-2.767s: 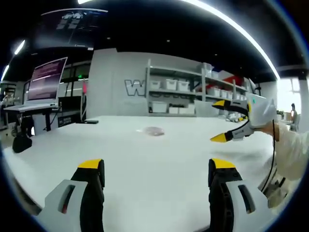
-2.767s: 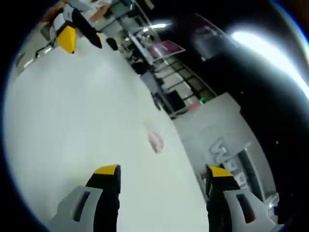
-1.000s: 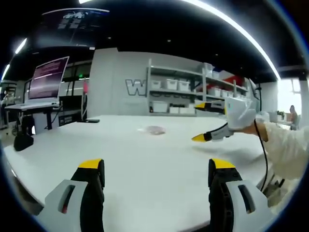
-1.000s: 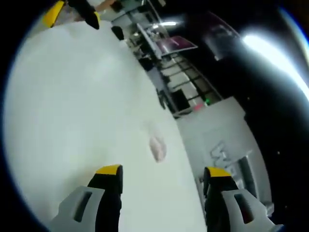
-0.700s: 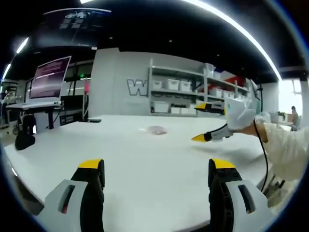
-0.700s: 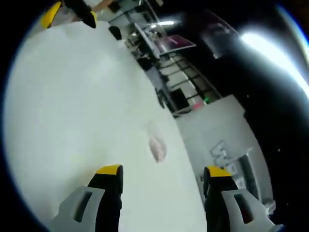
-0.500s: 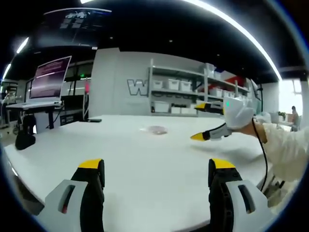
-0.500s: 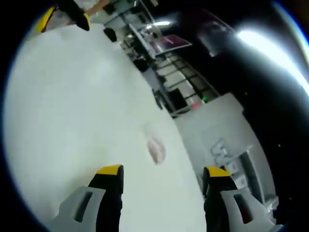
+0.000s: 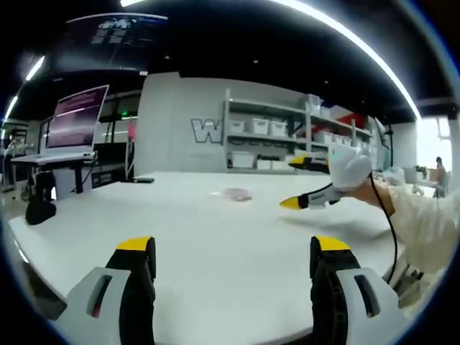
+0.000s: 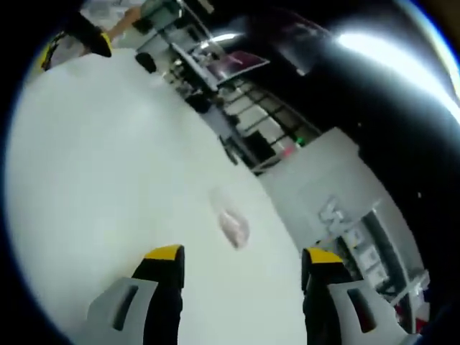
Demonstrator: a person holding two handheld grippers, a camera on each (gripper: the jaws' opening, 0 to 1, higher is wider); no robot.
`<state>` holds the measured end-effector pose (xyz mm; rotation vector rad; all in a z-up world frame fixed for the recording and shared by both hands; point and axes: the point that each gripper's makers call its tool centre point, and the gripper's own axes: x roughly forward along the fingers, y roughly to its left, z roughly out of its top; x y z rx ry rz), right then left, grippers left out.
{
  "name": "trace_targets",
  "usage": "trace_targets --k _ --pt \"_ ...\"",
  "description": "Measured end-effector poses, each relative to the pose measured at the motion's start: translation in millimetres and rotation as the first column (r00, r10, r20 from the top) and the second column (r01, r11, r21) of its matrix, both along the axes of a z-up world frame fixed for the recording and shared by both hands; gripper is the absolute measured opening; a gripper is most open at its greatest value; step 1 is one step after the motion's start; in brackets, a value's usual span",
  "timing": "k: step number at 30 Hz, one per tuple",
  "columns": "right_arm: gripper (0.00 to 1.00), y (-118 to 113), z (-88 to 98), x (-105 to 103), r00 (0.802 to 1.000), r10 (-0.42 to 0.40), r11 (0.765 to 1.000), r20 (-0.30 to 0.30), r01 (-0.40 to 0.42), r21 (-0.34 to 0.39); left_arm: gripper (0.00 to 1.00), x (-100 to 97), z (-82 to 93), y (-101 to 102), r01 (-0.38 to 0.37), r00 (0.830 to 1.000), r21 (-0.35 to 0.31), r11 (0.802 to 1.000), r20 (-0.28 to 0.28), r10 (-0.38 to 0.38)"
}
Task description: Open the resealable bag by pulling the two sides of the seal apart until the entire bag opening is separated and visibly accessible.
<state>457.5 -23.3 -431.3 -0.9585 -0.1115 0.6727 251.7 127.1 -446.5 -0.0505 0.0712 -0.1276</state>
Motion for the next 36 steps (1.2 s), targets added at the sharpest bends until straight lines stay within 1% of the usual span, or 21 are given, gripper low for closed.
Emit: trace_targets --k 2,6,9,12,15,17,19,21,24,30,32,35,36 --pt "0.65 1 0.1 2 1.0 0.001 1.0 -0.025 0.0 0.03 0.88 0.0 0.7 -1 0.003 1.0 0.0 1.0 0.001 -0.003" --pt "0.65 3 1.6 6 0.999 0.0 0.998 -0.046 0.003 0.067 0.88 0.1 1.5 -1 0.003 1.0 0.003 1.0 0.002 -0.003" --pt "0.65 6 -1.9 9 0.996 -0.001 0.994 -0.092 0.011 0.11 0.88 0.4 2.1 -2 0.005 1.0 0.004 1.0 0.003 -0.005" --pt "0.65 7 -4.7 12 0.993 -0.002 0.991 -0.119 0.018 0.134 0.88 0.5 2.2 -3 0.008 1.0 0.004 1.0 0.003 -0.008" --pt "0.65 8 -2.6 10 0.993 -0.005 0.987 -0.122 0.025 0.16 0.88 0.6 2.2 -3 0.007 1.0 0.006 1.0 0.002 -0.007" --pt "0.64 9 -0.5 11 0.994 -0.01 0.986 -0.111 0.028 0.163 0.88 0.7 2.2 -2 0.005 1.0 0.005 1.0 0.001 -0.005" --pt "0.64 10 -1.4 13 0.993 -0.013 0.986 -0.12 0.033 0.163 0.88 0.8 2.2 -2 0.004 1.0 0.006 1.0 0.001 -0.004" --pt "0.64 11 -2.0 14 0.991 -0.01 0.983 -0.131 0.034 0.181 0.88 0.6 2.1 -2 0.005 1.0 0.007 1.0 0.001 -0.005" --pt "0.62 13 1.9 15 0.992 -0.011 0.976 -0.124 0.038 0.214 0.88 0.3 1.4 -2 0.004 1.0 0.011 1.0 -0.002 -0.004" --pt "0.62 19 4.8 15 0.992 -0.011 0.972 -0.123 0.039 0.23 0.88 0.2 0.5 0 0.001 1.0 0.009 1.0 -0.006 -0.001" --pt "0.62 23 2.1 17 0.991 -0.008 0.972 -0.136 0.04 0.231 0.88 0.1 0.6 0 0.001 1.0 0.01 1.0 -0.005 -0.001" --pt "0.62 29 -3.3 19 0.985 0.0 0.967 -0.174 0.044 0.249 0.88 -0.1 0.6 0 0.001 1.0 0.008 1.0 -0.005 -0.001" --pt "0.62 31 -4.0 20 0.984 0.004 0.966 -0.178 0.043 0.255 0.88 -0.2 0.3 1 0.001 1.0 0.008 1.0 -0.006 -0.001"
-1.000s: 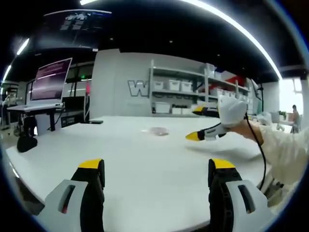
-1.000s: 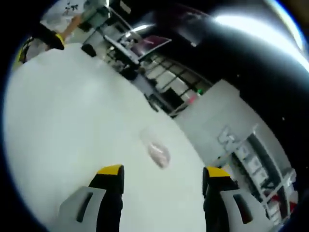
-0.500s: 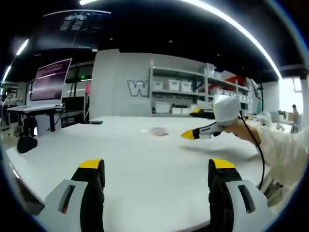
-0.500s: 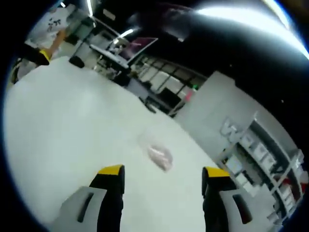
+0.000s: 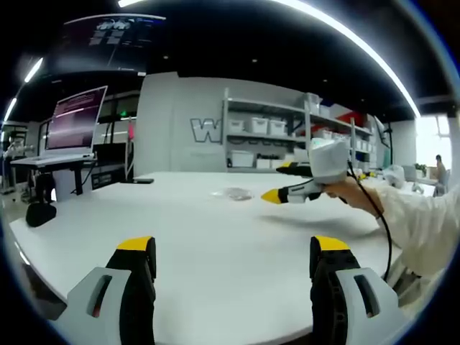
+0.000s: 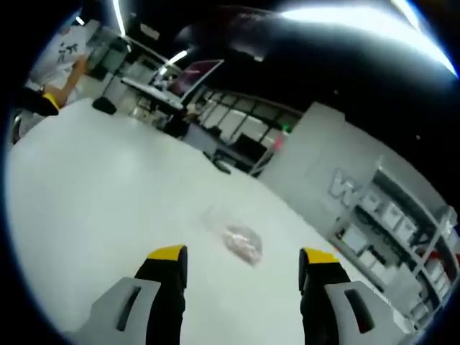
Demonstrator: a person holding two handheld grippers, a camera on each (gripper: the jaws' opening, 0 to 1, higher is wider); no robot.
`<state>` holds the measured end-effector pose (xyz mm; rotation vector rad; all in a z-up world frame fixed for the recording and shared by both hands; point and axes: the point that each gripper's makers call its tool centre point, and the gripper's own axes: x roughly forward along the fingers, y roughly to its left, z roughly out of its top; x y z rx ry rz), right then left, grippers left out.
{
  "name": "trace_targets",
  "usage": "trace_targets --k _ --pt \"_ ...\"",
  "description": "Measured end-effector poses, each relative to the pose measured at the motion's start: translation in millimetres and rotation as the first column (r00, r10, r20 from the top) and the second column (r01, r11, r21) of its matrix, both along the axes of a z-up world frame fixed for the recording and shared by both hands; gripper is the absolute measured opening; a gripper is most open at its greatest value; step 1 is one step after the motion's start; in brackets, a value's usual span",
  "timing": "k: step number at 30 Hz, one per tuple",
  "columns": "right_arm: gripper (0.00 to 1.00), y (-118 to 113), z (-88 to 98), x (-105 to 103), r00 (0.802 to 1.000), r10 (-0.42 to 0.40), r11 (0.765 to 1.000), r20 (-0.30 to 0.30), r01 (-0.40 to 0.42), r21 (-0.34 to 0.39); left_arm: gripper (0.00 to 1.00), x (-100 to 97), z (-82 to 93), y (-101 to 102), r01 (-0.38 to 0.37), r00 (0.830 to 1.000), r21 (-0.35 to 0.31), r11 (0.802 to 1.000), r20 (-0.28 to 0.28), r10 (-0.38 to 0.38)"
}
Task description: Open the resealable bag by pulling the two sides of the seal apart until the entire bag opening is separated and visibly accessible.
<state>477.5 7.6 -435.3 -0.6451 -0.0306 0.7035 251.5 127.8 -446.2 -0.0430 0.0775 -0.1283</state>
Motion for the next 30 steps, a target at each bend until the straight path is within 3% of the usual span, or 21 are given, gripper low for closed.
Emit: trace_targets --k 12,20,30 --pt "0.62 7 -5.2 9 0.999 -0.014 0.998 -0.039 0.016 0.06 0.88 -0.7 -1.3 2 -0.01 1.0 -0.006 1.0 -0.003 0.01" --pt "0.62 16 -10.5 20 0.992 -0.005 0.987 -0.126 0.025 0.158 0.88 -2.4 -2.1 3 -0.008 1.0 -0.008 1.0 -0.004 0.008" --pt "0.62 17 -14.8 25 0.985 -0.02 0.976 -0.173 0.057 0.211 0.88 -4.3 -4.5 4 -0.008 1.0 -0.018 1.0 -0.006 0.008"
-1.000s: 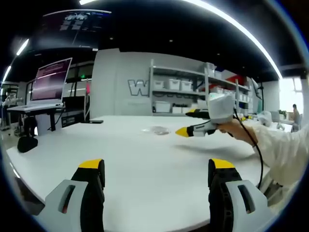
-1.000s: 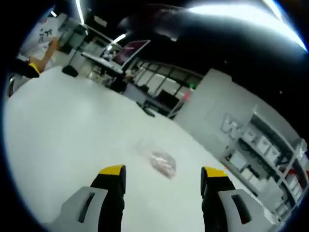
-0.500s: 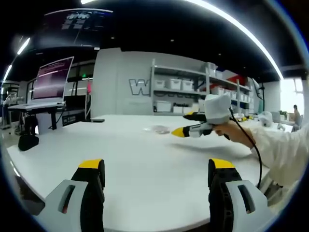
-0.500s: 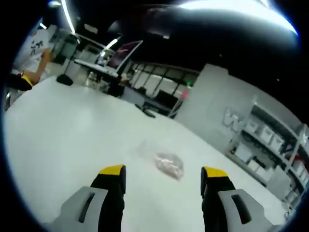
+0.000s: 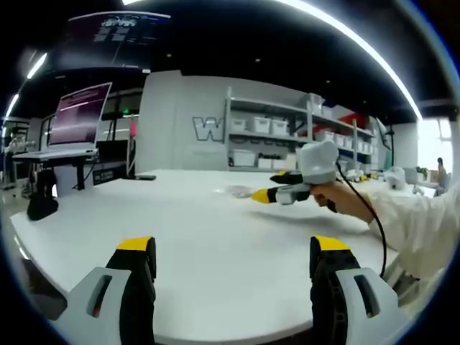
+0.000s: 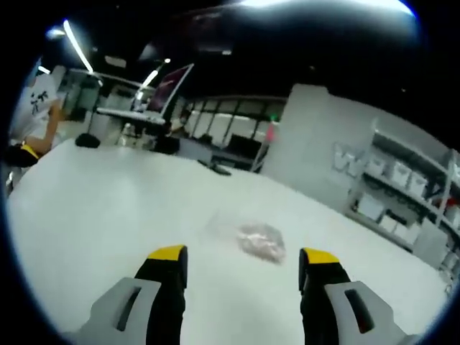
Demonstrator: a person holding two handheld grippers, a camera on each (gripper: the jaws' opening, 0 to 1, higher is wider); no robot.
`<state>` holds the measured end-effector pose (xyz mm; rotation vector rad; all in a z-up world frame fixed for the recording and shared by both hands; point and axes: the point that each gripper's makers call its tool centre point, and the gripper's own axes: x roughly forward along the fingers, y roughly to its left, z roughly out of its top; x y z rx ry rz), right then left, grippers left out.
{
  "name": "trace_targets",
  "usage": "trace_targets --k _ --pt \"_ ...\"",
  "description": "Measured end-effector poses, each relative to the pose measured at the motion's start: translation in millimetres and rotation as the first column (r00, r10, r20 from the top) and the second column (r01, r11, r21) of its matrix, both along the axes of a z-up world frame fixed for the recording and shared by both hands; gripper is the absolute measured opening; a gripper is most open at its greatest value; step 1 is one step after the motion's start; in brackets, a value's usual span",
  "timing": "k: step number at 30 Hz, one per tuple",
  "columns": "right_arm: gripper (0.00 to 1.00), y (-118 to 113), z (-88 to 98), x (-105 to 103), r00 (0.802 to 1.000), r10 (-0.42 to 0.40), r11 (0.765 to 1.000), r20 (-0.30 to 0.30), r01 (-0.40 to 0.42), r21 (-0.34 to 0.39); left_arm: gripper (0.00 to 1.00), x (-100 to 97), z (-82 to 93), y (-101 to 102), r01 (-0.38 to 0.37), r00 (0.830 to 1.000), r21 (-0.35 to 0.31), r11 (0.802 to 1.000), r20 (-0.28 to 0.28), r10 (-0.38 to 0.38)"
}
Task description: Open the resealable bag by pulling the two sides of the seal apart until the entire bag opening is separated and visibly accessible.
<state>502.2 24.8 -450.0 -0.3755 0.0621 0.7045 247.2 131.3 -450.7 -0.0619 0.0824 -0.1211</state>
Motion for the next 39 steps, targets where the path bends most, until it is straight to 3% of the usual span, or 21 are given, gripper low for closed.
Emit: trace_targets --k 11,29,35,39 --pt "0.59 12 -0.1 7 0.999 -0.019 0.998 -0.033 0.021 0.052 0.87 -6.1 2.1 3 -0.003 1.0 0.001 1.0 0.008 0.003" --pt "0.55 34 -9.5 11 1.0 -0.01 1.0 -0.015 0.01 0.014 0.87 -6.0 4.2 6 -0.011 1.0 0.003 1.0 0.011 0.011" --pt "0.45 45 -6.1 10 1.0 0.012 0.999 -0.004 -0.011 0.031 0.87 -7.1 5.7 4 0.0 1.0 0.006 1.0 0.012 0.0" --pt "0.49 53 -7.3 10 1.0 0.025 0.999 -0.007 -0.025 0.029 0.87 -8.0 4.7 5 0.0 1.0 0.005 1.0 0.01 0.0"
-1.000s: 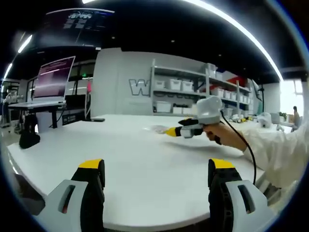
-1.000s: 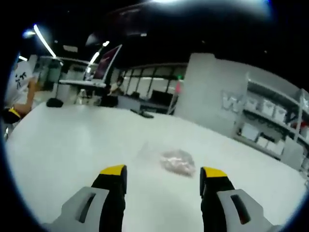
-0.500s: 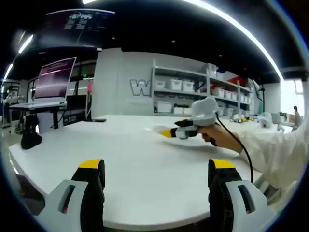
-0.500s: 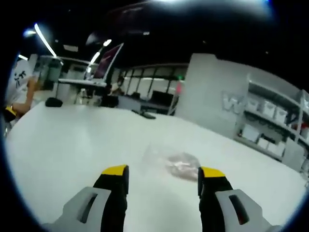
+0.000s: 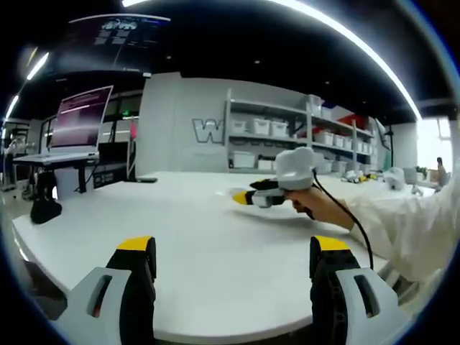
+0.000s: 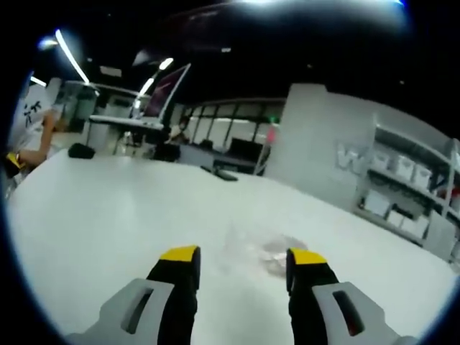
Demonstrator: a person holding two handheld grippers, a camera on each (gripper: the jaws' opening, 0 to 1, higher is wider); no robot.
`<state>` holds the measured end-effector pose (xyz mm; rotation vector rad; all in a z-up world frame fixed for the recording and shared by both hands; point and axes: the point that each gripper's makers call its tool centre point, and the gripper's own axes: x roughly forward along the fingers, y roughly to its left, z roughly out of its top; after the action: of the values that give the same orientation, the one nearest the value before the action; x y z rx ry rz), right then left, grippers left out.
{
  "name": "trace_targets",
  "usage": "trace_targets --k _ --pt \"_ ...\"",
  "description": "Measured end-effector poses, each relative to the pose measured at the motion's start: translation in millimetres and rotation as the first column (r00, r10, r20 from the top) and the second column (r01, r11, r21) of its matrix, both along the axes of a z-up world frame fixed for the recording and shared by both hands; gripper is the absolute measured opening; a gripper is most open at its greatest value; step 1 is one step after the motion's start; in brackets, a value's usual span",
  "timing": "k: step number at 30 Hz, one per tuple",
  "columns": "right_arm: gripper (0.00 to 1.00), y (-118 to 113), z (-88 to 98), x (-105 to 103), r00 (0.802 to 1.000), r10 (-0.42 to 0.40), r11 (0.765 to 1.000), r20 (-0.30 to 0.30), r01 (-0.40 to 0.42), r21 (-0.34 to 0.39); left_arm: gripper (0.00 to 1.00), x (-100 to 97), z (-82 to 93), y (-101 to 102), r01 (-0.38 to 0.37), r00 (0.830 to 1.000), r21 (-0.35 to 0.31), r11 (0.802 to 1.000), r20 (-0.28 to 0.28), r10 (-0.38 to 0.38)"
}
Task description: Open the resealable bag by pulling the two sides of the seal apart until the entire bag opening is separated and visibly accessible.
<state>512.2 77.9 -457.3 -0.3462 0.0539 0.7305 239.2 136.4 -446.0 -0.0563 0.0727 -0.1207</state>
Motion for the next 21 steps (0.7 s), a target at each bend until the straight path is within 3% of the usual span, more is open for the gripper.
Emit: trace_targets --k 10,21 --pt "0.47 1 -9.1 3 1.0 -0.01 1.0 -0.016 0.01 -0.01 0.87 -0.2 -2.5 4 -0.009 1.0 -0.006 1.0 -0.007 0.009" --pt "0.45 5 -6.4 14 0.999 -0.032 0.999 0.033 0.033 -0.032 0.87 -1.0 -4.1 6 -0.009 1.0 -0.014 1.0 -0.009 0.009"
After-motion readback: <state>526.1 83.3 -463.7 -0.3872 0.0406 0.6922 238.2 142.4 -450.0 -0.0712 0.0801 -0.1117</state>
